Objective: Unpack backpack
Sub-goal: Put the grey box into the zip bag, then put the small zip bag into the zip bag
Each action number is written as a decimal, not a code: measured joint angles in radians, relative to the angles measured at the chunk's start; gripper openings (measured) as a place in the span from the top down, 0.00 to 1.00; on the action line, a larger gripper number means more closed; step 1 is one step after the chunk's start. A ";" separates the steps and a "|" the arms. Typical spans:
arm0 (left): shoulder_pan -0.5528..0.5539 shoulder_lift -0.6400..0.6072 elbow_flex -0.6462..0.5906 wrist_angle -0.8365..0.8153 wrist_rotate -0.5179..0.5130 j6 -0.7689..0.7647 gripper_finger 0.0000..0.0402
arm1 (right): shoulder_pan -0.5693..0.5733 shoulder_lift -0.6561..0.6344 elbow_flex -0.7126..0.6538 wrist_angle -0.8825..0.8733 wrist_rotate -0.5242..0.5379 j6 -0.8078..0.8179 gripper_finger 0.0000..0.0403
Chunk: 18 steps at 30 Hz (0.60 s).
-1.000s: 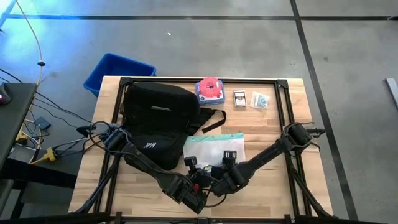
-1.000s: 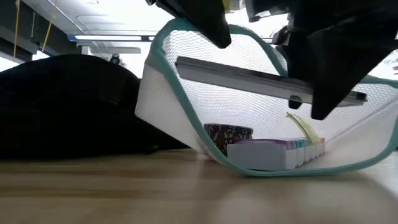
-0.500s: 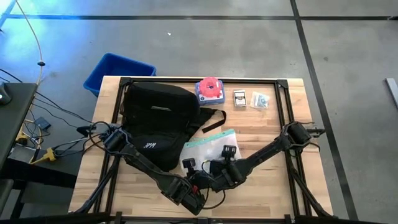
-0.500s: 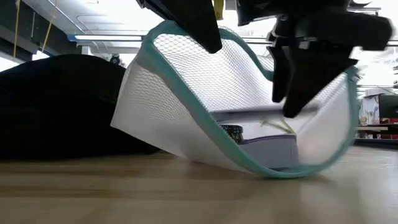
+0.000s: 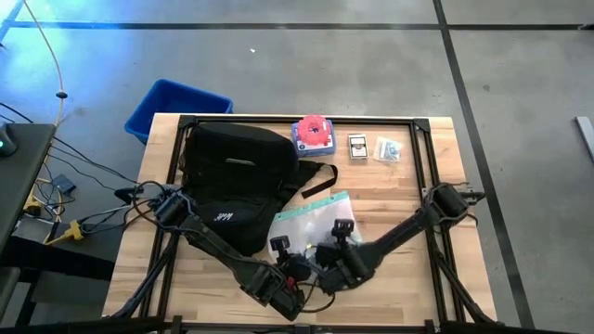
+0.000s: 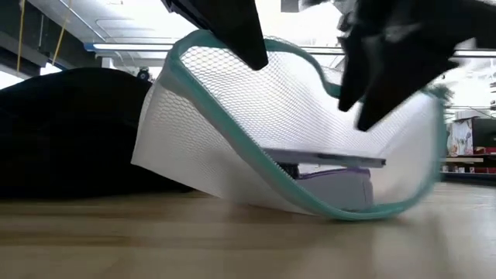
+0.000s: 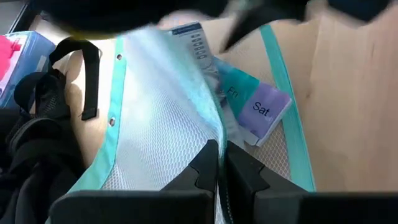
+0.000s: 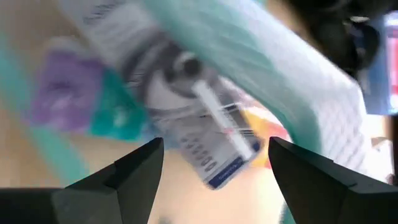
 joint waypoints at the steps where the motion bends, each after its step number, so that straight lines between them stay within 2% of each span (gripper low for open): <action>1: 0.000 0.000 0.000 0.000 0.000 -0.001 1.00 | 0.017 0.000 0.000 0.009 -0.014 -0.017 0.32; 4: 0.000 0.000 0.000 -0.002 -0.001 -0.007 1.00 | 0.079 0.000 0.000 0.047 -0.036 -0.079 0.32; 8: 0.000 0.000 0.000 -0.002 -0.020 -0.027 1.00 | 0.193 0.000 0.000 0.091 0.040 -0.164 0.32; 12: 0.000 0.000 0.000 -0.002 -0.027 -0.028 1.00 | 0.281 -0.005 0.000 0.070 0.145 -0.079 0.32; 18: 0.002 0.000 0.000 -0.002 -0.030 -0.030 1.00 | 0.328 -0.095 0.000 0.053 0.273 0.066 0.32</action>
